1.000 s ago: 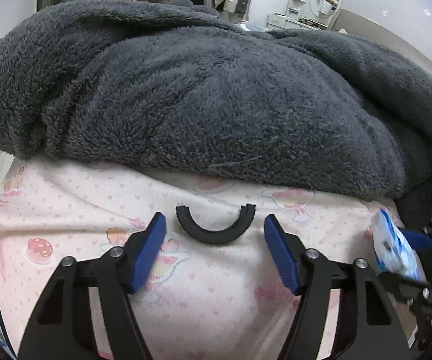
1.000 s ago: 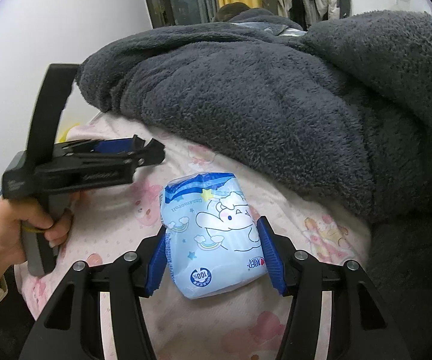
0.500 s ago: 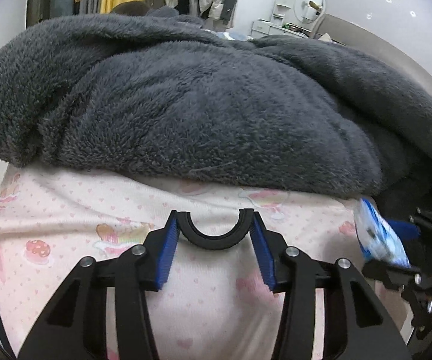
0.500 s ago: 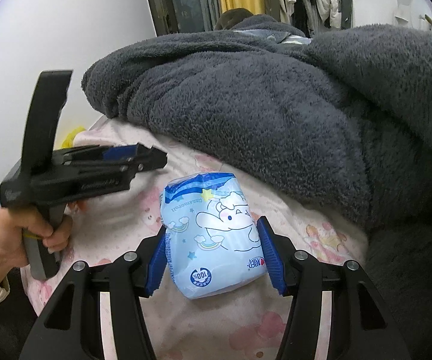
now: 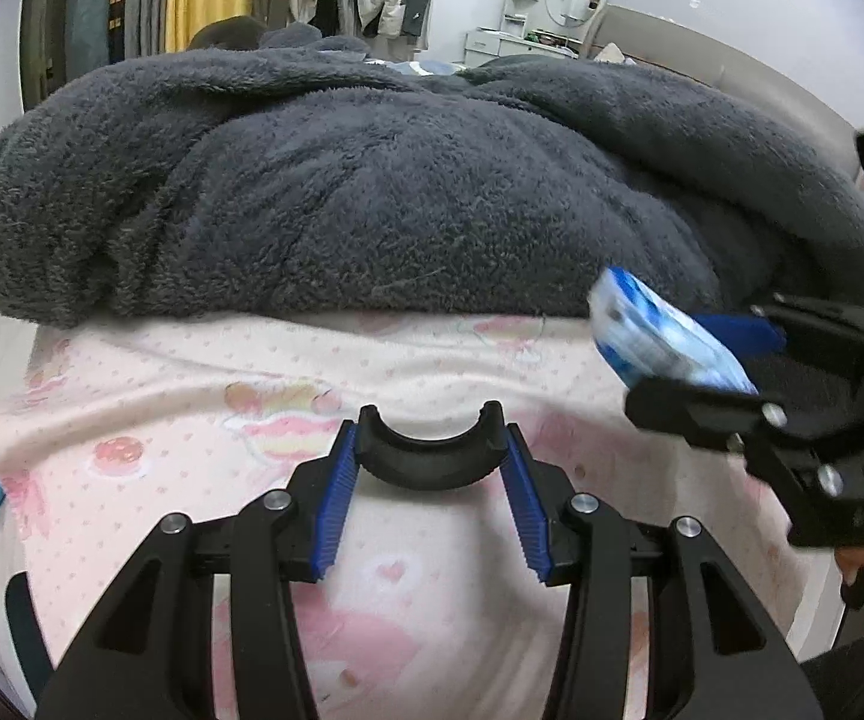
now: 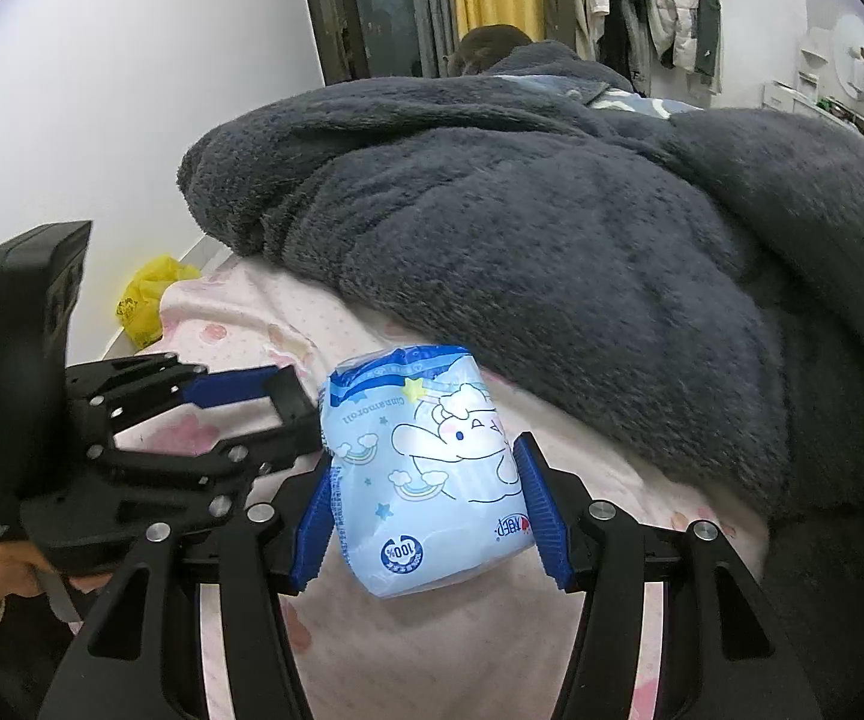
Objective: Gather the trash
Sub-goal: 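Grasp the black curved plastic piece with the left gripper, then carry the diaper pack and black curved piece over the teal bin with both grippers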
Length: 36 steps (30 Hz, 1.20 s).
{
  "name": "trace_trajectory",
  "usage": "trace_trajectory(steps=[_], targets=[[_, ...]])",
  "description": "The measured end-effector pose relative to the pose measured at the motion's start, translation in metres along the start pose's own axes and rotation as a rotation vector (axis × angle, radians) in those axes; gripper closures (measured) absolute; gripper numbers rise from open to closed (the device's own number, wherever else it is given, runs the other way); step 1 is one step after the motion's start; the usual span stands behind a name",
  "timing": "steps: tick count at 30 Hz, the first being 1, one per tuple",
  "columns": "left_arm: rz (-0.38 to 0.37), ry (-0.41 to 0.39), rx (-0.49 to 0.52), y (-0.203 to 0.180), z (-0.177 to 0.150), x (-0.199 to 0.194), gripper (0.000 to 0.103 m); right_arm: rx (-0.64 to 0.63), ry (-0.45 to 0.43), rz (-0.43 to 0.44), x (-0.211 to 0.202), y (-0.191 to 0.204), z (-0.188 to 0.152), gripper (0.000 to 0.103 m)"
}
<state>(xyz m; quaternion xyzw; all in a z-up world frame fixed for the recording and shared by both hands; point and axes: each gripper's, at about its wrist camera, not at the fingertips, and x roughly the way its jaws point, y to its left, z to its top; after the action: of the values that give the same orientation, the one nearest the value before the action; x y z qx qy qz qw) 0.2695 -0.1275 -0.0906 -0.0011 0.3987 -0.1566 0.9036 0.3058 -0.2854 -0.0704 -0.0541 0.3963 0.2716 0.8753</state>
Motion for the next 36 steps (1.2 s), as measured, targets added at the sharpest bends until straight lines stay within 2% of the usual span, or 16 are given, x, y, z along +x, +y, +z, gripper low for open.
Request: trace_trajectory(steps=[9, 36], targets=[[0.02, -0.01, 0.013, 0.025, -0.007, -0.026, 0.053, 0.002, -0.017, 0.003, 0.008, 0.027, 0.024, 0.046], [0.095, -0.065, -0.099, 0.119, -0.024, -0.099, 0.053, -0.097, -0.025, 0.075, 0.029, 0.129, 0.066, 0.046]])
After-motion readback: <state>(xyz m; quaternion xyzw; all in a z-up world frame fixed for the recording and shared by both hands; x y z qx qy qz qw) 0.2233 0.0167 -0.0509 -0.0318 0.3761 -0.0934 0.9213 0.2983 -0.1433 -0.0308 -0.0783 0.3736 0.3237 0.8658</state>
